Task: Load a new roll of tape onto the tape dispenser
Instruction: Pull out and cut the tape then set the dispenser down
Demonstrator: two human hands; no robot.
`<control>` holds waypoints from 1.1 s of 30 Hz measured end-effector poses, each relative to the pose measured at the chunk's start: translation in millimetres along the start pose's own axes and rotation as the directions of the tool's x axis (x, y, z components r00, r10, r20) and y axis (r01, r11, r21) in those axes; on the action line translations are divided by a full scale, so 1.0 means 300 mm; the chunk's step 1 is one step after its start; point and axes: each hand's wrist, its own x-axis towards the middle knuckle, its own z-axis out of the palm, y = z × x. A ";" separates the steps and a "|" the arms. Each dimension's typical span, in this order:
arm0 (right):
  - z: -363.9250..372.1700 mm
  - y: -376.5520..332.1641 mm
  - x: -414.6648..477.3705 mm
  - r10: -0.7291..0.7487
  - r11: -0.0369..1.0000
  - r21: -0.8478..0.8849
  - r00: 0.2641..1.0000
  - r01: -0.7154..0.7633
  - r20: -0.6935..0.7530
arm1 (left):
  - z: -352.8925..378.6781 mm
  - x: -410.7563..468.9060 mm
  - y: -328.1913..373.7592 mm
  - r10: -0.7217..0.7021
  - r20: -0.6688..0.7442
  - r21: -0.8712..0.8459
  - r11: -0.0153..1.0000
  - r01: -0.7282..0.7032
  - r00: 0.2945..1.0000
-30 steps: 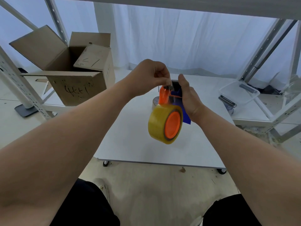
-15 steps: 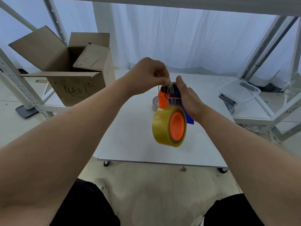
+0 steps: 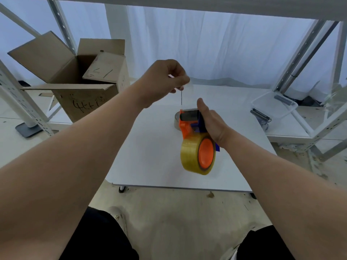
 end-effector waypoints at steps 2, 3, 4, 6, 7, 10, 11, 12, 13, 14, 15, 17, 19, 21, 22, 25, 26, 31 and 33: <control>0.007 0.007 0.007 0.008 1.000 0.008 1.000 -0.008 -0.011 | 0.004 -0.001 0.002 -0.059 0.034 -0.100 0.993 0.062 0.998; 0.007 0.011 0.010 0.017 1.000 0.024 1.000 -0.016 -0.019 | 0.006 -0.004 0.004 -0.085 0.048 -0.165 0.982 0.092 0.995; 0.004 0.015 0.013 0.027 0.999 0.047 0.999 -0.025 -0.025 | 0.005 -0.008 0.007 -0.109 0.059 -0.224 0.967 0.119 0.992; -0.008 0.025 0.024 0.036 0.997 0.064 0.999 -0.033 -0.035 | 0.000 -0.014 0.007 -0.144 0.072 -0.293 0.943 0.159 0.987; -0.015 0.031 0.028 0.040 0.998 0.052 0.999 -0.039 -0.027 | -0.002 -0.016 0.004 -0.155 0.073 -0.303 0.938 0.170 0.985; -0.032 0.050 0.040 0.052 0.998 0.029 0.999 -0.052 -0.007 | -0.001 -0.023 -0.009 -0.175 0.075 -0.312 0.931 0.190 0.982; -0.038 0.056 0.041 0.071 0.997 0.040 0.997 -0.071 0.003 | 0.002 -0.023 -0.012 -0.176 0.076 -0.315 0.930 0.191 0.982; -0.043 0.062 0.046 0.086 0.995 0.050 0.996 -0.086 0.018 | 0.005 -0.023 -0.013 -0.174 0.078 -0.315 0.930 0.190 0.982; -0.047 0.067 0.052 0.094 0.994 0.055 0.995 -0.095 0.029 | 0.010 -0.022 -0.012 -0.171 0.081 -0.314 0.930 0.188 0.982; -0.047 0.071 0.056 0.098 0.993 0.059 0.995 -0.100 0.036 | 0.014 -0.020 -0.011 -0.168 0.084 -0.315 0.931 0.186 0.982; -0.044 0.071 0.059 0.109 0.992 0.062 0.993 -0.111 0.042 | 0.020 -0.019 -0.010 -0.166 0.091 -0.313 0.931 0.186 0.982; -0.036 0.074 0.065 0.130 0.989 0.065 0.990 -0.132 0.046 | 0.032 -0.019 -0.009 -0.158 0.118 -0.282 0.941 0.185 0.980; -0.032 0.087 0.075 0.123 0.992 0.031 0.990 -0.126 0.072 | 0.049 -0.021 -0.008 -0.141 0.165 -0.202 0.964 0.173 0.976; -0.032 0.098 0.082 0.121 0.993 -0.020 0.986 -0.120 0.112 | 0.069 -0.020 -0.006 -0.146 0.190 -0.123 0.978 0.171 0.971; -0.036 0.099 0.084 0.117 0.993 -0.030 0.986 -0.115 0.115 | 0.077 -0.018 -0.006 -0.157 0.183 -0.105 0.978 0.178 0.971; -0.039 0.076 0.085 0.022 0.999 -0.026 0.999 -0.021 0.046 | 0.088 -0.008 -0.003 -0.172 0.147 -0.084 0.979 0.185 0.974; -0.041 0.065 0.085 -0.028 0.999 -0.023 1.000 0.028 0.003 | 0.091 -0.006 -0.003 -0.175 0.141 -0.081 0.979 0.187 0.975; -0.064 -0.009 0.060 -0.097 0.994 0.049 0.995 0.097 -0.017 | 0.106 0.000 -0.012 -0.205 0.106 -0.086 0.973 0.215 0.973; -0.086 -0.033 0.047 -0.092 0.986 0.140 0.995 0.086 0.035 | 0.109 0.000 -0.019 -0.232 0.067 -0.099 0.966 0.237 0.970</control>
